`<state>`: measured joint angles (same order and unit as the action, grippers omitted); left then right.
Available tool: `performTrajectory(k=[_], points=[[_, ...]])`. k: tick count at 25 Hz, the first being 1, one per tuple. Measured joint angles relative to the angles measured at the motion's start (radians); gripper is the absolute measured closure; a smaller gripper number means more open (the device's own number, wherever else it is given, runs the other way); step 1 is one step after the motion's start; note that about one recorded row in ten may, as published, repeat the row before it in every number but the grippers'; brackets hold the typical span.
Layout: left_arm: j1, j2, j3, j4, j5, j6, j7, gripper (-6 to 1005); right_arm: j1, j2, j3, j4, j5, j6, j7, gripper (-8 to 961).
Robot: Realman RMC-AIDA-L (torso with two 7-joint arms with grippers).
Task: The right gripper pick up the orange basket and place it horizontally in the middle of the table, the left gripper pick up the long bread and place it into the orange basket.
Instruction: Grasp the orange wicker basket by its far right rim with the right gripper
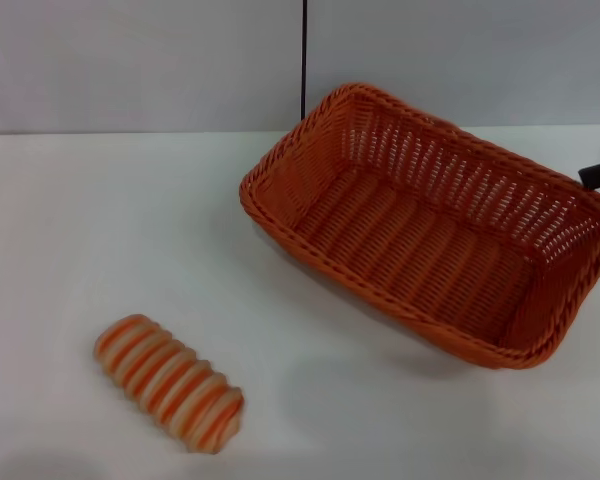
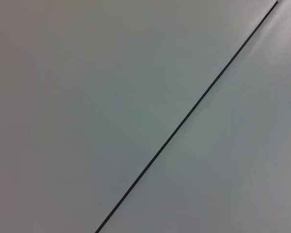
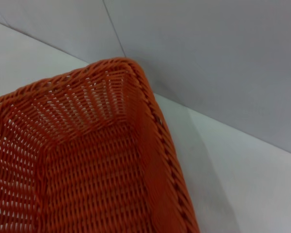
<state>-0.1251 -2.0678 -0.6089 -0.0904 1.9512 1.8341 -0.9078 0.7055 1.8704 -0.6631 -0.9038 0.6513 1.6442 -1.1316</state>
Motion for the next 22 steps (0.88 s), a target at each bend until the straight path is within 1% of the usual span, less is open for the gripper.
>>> performTrajectory(k=[3, 7, 13, 16, 20, 22], points=[[-0.002, -0.001, 0.0, 0.0, 0.0, -0.007, 0.0, 181, -0.004, 0.008, 0.0, 0.028, -0.002, -0.022, -0.01, 186], [-0.006, -0.001, 0.0, -0.001, 0.0, -0.017, 0.0, 181, -0.006, 0.01, 0.002, 0.077, 0.002, -0.048, -0.033, 187], [-0.013, -0.002, 0.0, -0.002, 0.0, -0.026, 0.0, 182, -0.006, 0.014, 0.005, 0.121, 0.004, -0.081, -0.052, 233], [-0.014, -0.002, 0.0, -0.002, 0.0, -0.028, 0.0, 182, -0.011, 0.017, 0.007, 0.128, 0.004, -0.107, -0.055, 256], [-0.014, -0.002, 0.0, -0.002, 0.0, -0.029, 0.0, 182, -0.014, 0.023, 0.007, 0.129, 0.006, -0.109, -0.067, 286], [-0.013, -0.002, 0.0, -0.002, 0.0, -0.029, 0.0, 182, -0.015, 0.027, 0.006, 0.129, 0.006, -0.103, -0.068, 363]])
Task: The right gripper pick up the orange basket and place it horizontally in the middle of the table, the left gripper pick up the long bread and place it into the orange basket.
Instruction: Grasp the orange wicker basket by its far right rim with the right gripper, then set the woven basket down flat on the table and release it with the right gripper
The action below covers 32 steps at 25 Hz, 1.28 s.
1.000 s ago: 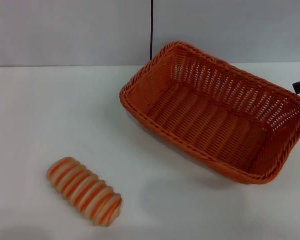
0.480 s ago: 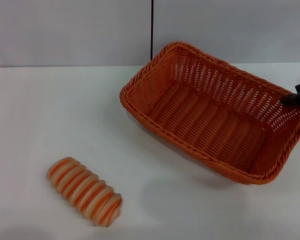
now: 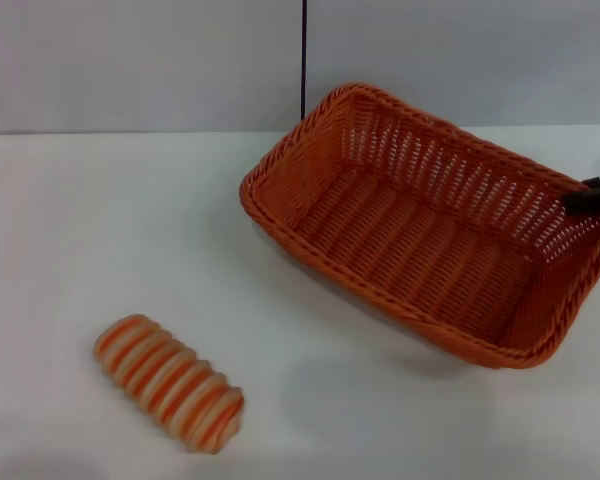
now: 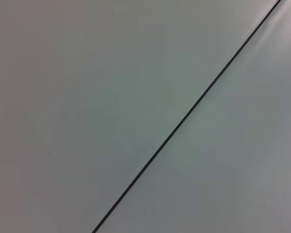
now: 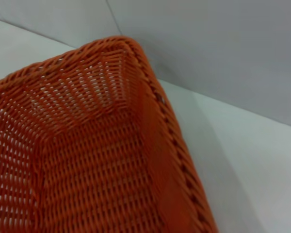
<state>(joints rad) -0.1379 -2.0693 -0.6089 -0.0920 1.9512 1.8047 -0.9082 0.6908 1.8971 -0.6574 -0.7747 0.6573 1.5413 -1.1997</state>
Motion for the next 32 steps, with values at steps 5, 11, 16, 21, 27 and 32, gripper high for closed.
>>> performTrajectory(k=[5, 11, 16, 21, 27, 32], points=[[0.003, -0.001, 0.001, 0.0, 0.0, 0.0, 0.0, 182, -0.002, 0.008, 0.0, 0.0, 0.001, 0.003, -0.01, 559], [0.008, -0.002, 0.002, -0.003, 0.0, 0.001, -0.004, 183, -0.017, 0.012, 0.006, -0.007, 0.034, 0.01, -0.037, 746], [0.011, -0.001, 0.003, -0.003, 0.0, 0.005, -0.012, 183, -0.074, 0.01, 0.009, -0.071, 0.219, 0.068, -0.064, 789], [0.01, 0.0, 0.015, -0.003, 0.0, 0.006, -0.012, 183, -0.13, 0.003, 0.009, -0.147, 0.408, 0.138, -0.065, 790], [0.005, 0.0, 0.015, -0.003, 0.0, 0.004, -0.012, 183, -0.146, -0.002, 0.026, -0.217, 0.446, 0.203, -0.067, 790], [0.004, 0.0, 0.015, -0.003, 0.0, 0.004, -0.012, 184, -0.148, -0.032, 0.032, -0.261, 0.463, 0.254, -0.085, 789]])
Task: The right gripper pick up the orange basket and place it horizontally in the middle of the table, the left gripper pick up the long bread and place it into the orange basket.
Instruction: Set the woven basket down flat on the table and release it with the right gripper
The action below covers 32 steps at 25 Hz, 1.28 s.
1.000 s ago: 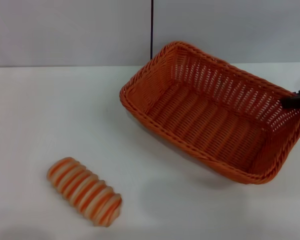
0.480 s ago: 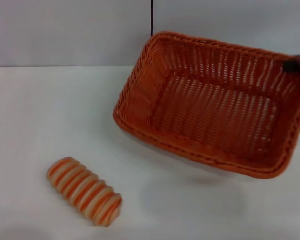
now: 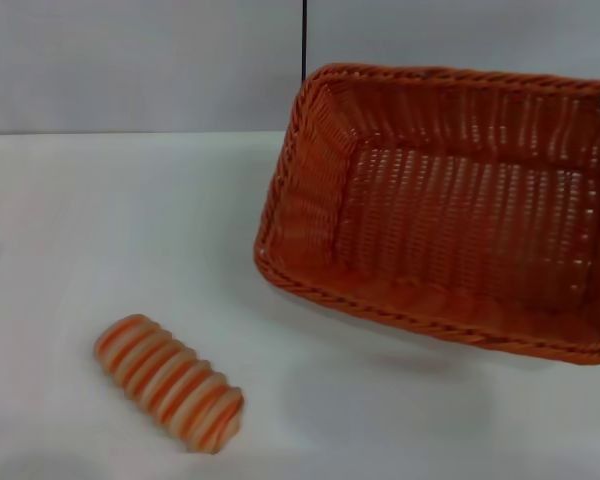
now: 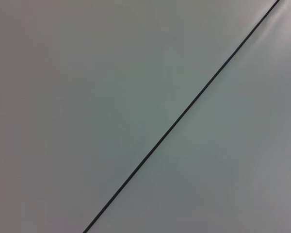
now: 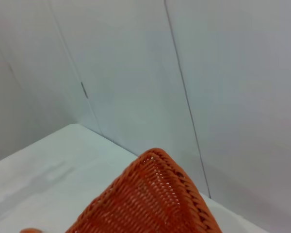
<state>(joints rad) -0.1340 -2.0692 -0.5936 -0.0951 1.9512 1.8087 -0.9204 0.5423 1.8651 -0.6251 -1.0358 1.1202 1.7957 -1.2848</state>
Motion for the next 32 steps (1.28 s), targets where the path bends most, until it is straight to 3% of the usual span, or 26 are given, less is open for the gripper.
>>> performTrajectory(k=[5, 10, 15, 25, 32], points=[[-0.003, 0.0, 0.0, -0.004, 0.0, -0.002, 0.0, 184, -0.002, -0.043, -0.012, 0.002, 0.08, 0.063, -0.069, 790], [-0.005, 0.0, 0.001, -0.013, 0.0, -0.001, 0.0, 184, -0.002, -0.051, -0.126, 0.011, 0.126, 0.08, -0.122, 789], [-0.005, 0.0, 0.008, -0.024, 0.0, -0.002, 0.001, 184, 0.015, -0.043, -0.219, 0.051, 0.13, 0.079, -0.174, 789], [-0.009, -0.001, 0.011, -0.036, 0.0, -0.003, 0.006, 185, 0.097, -0.038, -0.235, 0.266, 0.103, 0.068, -0.334, 790], [-0.014, -0.002, 0.013, -0.037, 0.0, -0.007, 0.005, 185, 0.118, 0.001, -0.235, 0.3, 0.064, 0.023, -0.378, 789]])
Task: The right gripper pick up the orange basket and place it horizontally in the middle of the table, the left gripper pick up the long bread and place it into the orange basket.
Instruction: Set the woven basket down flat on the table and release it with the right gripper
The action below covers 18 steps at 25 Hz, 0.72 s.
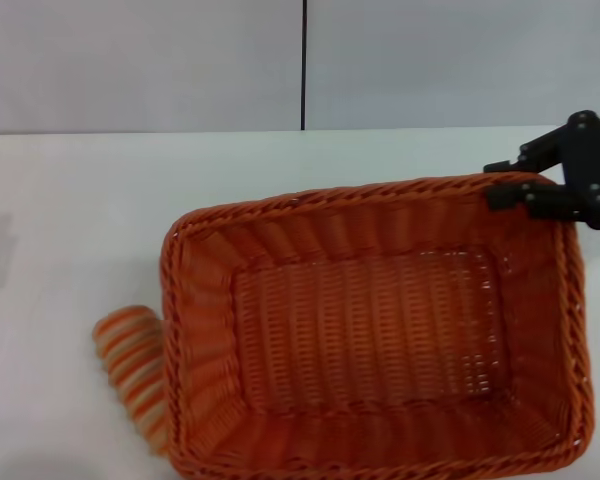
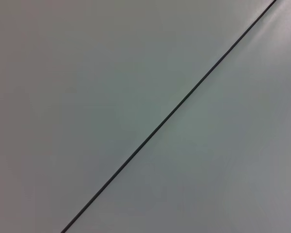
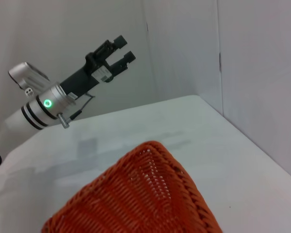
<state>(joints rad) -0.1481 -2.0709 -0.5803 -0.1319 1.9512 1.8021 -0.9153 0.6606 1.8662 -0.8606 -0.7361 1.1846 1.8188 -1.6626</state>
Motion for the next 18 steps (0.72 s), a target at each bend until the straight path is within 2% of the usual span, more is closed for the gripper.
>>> performTrajectory(k=[5, 10, 18], points=[[-0.001, 0.0, 0.007, 0.0, 0.0, -0.007, -0.004, 185, 0.017, 0.028, 0.0, 0.002, -0.027, -0.032, -0.017, 789], [-0.003, 0.0, 0.021, 0.0, 0.0, -0.008, -0.005, 186, 0.02, 0.033, 0.003, 0.007, -0.028, -0.085, 0.012, 755], [-0.004, 0.001, 0.022, -0.006, 0.0, -0.006, -0.005, 186, -0.002, 0.04, 0.041, 0.005, -0.027, -0.126, 0.015, 468]])
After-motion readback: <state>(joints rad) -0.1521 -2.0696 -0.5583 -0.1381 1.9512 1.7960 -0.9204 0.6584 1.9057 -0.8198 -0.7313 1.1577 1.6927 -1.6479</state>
